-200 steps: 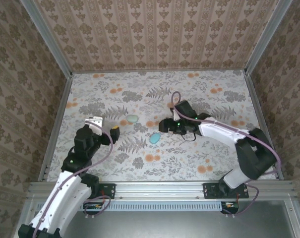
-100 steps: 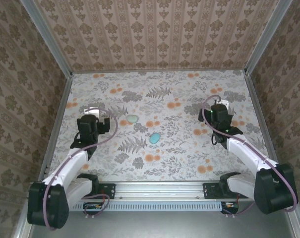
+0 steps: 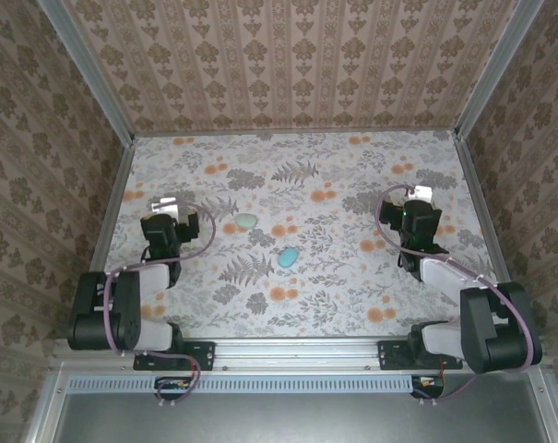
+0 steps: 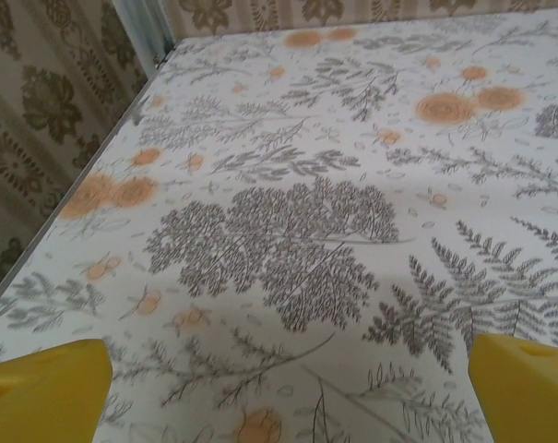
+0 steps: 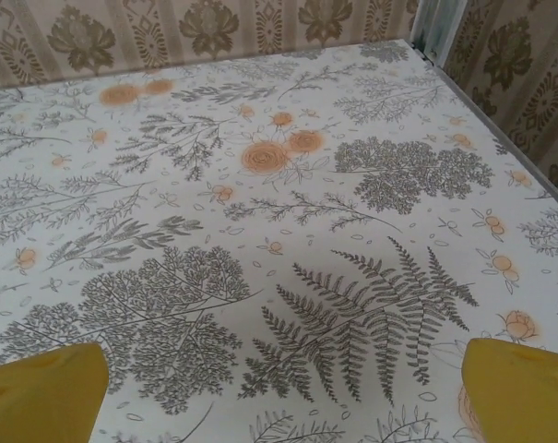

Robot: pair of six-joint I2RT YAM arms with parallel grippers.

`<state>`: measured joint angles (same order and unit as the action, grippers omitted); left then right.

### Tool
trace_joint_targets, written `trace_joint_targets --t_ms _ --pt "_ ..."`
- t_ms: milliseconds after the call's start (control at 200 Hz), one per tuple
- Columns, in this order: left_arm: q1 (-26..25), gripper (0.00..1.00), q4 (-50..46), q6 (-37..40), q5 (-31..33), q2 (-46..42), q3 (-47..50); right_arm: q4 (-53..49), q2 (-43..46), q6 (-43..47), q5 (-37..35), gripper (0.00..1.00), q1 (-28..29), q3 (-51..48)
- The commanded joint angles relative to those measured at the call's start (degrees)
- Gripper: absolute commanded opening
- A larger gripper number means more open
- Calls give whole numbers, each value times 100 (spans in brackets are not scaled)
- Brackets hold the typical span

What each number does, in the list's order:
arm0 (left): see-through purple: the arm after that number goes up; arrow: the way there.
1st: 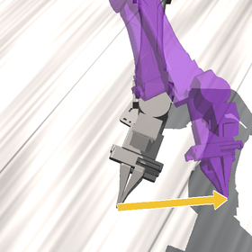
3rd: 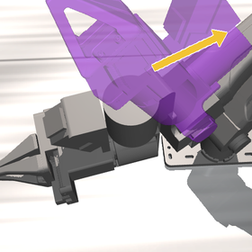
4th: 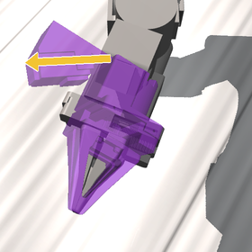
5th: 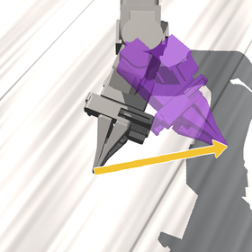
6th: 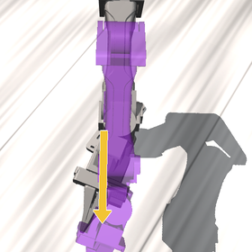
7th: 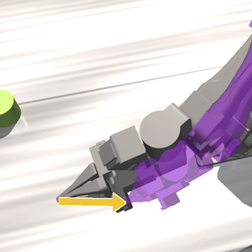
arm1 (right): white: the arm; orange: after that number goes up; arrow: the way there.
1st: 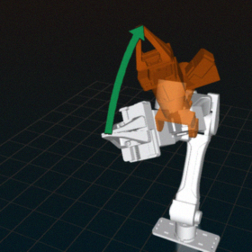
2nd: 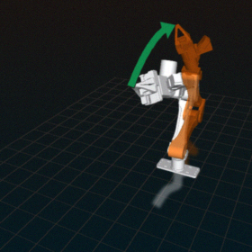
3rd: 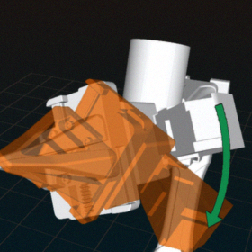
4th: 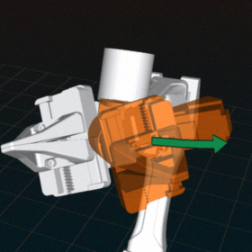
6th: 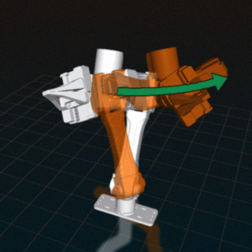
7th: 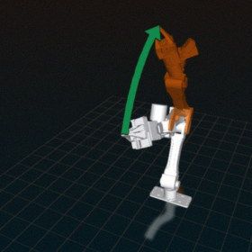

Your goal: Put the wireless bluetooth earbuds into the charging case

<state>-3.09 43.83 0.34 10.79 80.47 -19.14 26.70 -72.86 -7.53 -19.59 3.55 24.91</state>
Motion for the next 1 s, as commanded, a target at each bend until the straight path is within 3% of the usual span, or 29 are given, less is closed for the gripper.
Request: trace_joint_targets --t_ms 0,70,210,320,380,995 --pt "100 100 1166 176 -388 551 40 688 -66 273 491 100 -166 -200" --pt "102 100 1446 309 -569 799 28 1321 -198 419 749 100 -237 -360" --pt "103 100 738 279 -644 741 -296 1882 -647 290 1137 100 -335 -285" --pt "150 100 540 221 -674 751 -387 2935 -1606 354 1318 100 -329 -406" --pt "143 100 553 225 -677 753 -381 2245 -1414 331 1290 100 -329 -230" --pt "142 100 538 229 -683 751 -389 2302 -1505 460 1204 100 -218 -182"
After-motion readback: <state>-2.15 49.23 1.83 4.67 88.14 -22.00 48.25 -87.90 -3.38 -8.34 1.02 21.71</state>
